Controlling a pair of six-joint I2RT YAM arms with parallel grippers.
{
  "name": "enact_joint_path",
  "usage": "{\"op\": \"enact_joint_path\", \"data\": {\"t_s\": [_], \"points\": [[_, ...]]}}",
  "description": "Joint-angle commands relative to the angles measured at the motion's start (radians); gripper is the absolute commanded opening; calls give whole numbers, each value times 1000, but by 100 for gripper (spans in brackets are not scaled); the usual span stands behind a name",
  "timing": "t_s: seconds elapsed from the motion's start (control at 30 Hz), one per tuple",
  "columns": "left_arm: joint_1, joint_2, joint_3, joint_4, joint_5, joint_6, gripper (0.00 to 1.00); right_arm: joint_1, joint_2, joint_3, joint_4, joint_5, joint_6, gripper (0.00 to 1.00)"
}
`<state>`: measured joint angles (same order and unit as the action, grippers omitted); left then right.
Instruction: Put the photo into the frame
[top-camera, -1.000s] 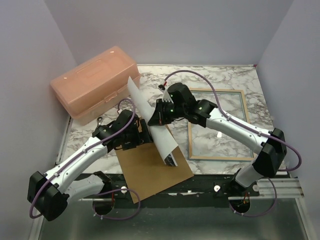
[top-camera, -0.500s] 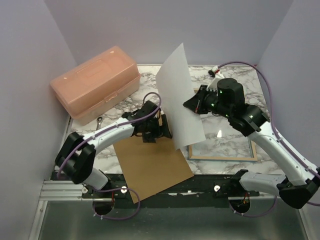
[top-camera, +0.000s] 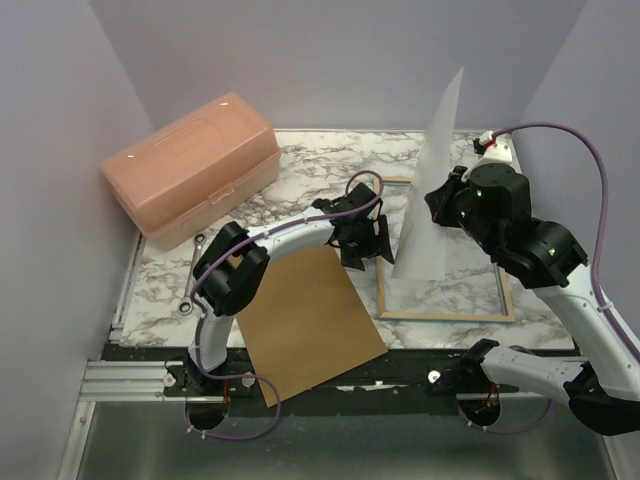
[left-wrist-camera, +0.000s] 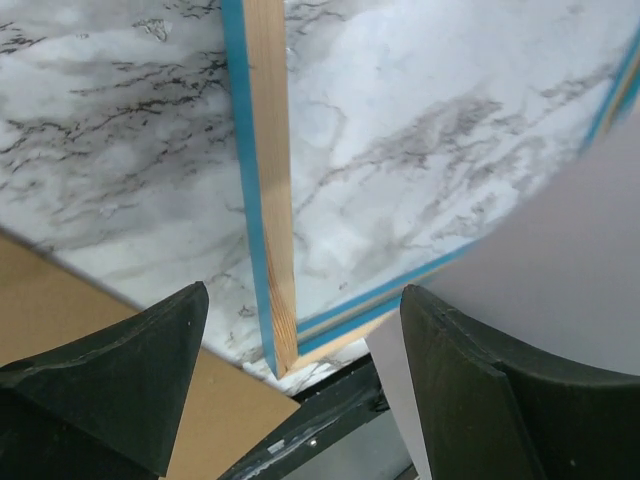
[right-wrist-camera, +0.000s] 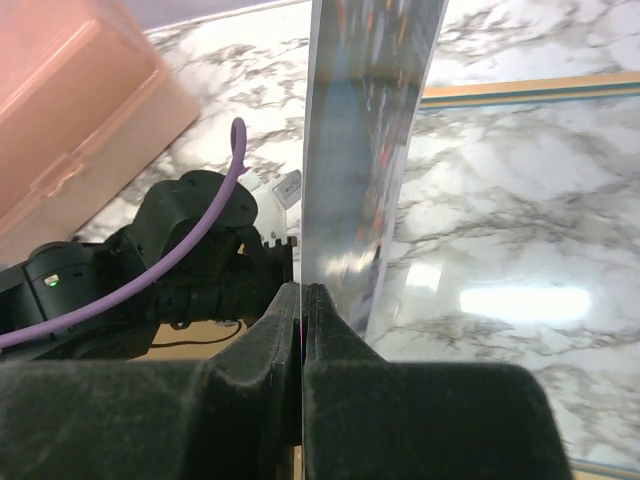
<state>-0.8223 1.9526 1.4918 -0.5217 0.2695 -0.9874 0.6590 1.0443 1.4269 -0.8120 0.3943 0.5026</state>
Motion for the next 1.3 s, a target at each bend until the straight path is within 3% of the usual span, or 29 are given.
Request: {"op": "enact_joint_path", "data": {"t_s": [0.0,0.2,0.3,0.47,0.6,0.77,1.03,1.27], "points": [[-5,115,101,-115,28,-36,78,-5,-35,27,-70,157,-21,0],[-6,280,334,-277,-22,-16,75,-4,-72,47,-80,195,-30,1],[-8,351,430,-335,-28,-10,67,-5,-73,59,-85,192,-31,0],[-5,417,513,-374,-27,-2,38,-4,-70,65,-85,175,-30,0],[-1,382,467,-328,-32,-5,15,-4,-69,70,-85,169,-30,1],[0,297,368,-222,-18,6,13,-5,-63,66,-81,153,-36,1],[3,196,305,-199,-11,29,12,-4,-50,44,-59,109,-26,1],[29,79,157,-103,40,40,11,-4,-42,55,-42,50,-42,0]]}}
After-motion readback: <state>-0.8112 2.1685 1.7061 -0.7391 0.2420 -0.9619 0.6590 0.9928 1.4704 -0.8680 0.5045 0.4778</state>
